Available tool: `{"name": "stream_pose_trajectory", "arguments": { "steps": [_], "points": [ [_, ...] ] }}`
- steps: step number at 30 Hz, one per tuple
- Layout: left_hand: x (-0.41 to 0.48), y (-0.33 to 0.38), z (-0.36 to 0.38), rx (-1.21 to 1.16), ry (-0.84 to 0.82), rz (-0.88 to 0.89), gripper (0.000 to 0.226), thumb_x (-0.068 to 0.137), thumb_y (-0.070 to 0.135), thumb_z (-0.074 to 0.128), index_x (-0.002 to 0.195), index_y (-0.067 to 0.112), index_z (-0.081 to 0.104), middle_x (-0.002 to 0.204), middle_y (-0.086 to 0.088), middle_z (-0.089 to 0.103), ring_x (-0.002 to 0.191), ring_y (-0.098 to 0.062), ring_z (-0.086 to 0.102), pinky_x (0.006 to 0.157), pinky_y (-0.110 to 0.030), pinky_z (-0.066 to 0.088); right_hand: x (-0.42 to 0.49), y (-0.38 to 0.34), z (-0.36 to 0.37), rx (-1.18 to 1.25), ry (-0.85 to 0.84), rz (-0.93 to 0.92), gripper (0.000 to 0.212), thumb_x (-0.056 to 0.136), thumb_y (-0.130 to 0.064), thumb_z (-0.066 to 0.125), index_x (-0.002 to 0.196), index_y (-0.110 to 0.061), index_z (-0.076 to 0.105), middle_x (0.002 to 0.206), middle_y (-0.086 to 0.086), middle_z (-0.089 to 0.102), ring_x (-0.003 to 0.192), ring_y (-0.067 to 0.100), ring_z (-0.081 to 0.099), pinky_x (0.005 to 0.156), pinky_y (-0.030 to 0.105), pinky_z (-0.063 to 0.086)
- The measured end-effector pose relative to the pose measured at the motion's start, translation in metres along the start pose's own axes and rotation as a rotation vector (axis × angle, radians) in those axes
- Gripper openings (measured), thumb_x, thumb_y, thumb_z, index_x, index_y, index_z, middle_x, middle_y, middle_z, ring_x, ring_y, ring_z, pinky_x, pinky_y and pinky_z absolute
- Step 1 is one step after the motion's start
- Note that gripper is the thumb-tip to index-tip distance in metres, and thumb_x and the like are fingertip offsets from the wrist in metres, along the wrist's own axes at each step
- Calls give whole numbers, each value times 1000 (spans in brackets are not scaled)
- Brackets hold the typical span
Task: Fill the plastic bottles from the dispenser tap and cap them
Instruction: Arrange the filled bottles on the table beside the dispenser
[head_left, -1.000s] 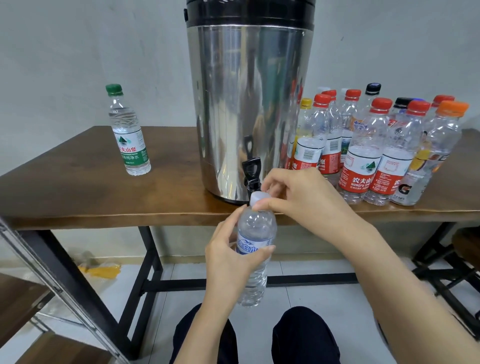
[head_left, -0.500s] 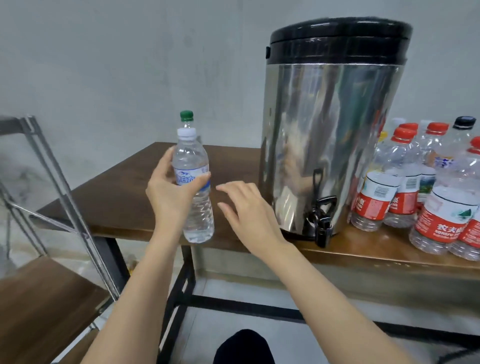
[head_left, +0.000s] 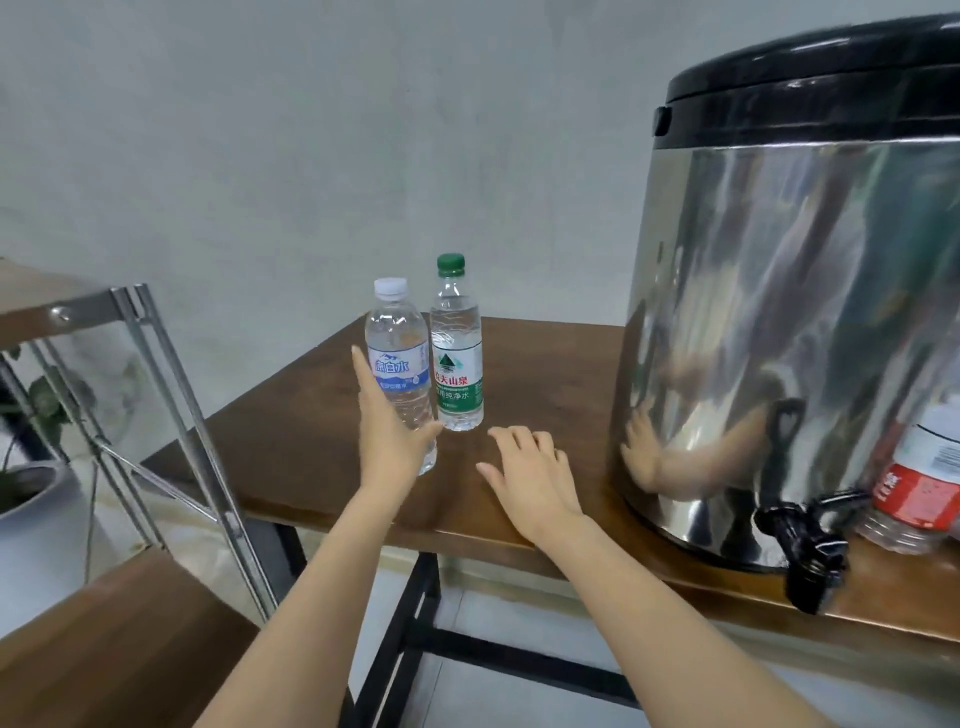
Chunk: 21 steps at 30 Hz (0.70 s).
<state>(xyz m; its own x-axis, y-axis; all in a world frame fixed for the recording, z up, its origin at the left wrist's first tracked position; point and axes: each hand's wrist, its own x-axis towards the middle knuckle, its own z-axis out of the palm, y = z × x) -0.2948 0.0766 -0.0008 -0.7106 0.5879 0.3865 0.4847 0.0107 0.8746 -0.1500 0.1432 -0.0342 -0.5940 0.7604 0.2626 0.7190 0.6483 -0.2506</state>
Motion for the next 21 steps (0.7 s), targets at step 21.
{"name": "stream_pose_trajectory", "arguments": {
  "steps": [21],
  "points": [
    [47, -60, 35, 225, -11, -172, 90, 79, 26, 83, 149, 14, 27, 148, -12, 44, 135, -37, 43, 108, -56, 40, 16, 2, 7, 13, 102, -4, 47, 104, -44, 37, 146, -22, 37, 146, 1, 46, 133, 22, 42, 106, 37, 38]
  ]
}}
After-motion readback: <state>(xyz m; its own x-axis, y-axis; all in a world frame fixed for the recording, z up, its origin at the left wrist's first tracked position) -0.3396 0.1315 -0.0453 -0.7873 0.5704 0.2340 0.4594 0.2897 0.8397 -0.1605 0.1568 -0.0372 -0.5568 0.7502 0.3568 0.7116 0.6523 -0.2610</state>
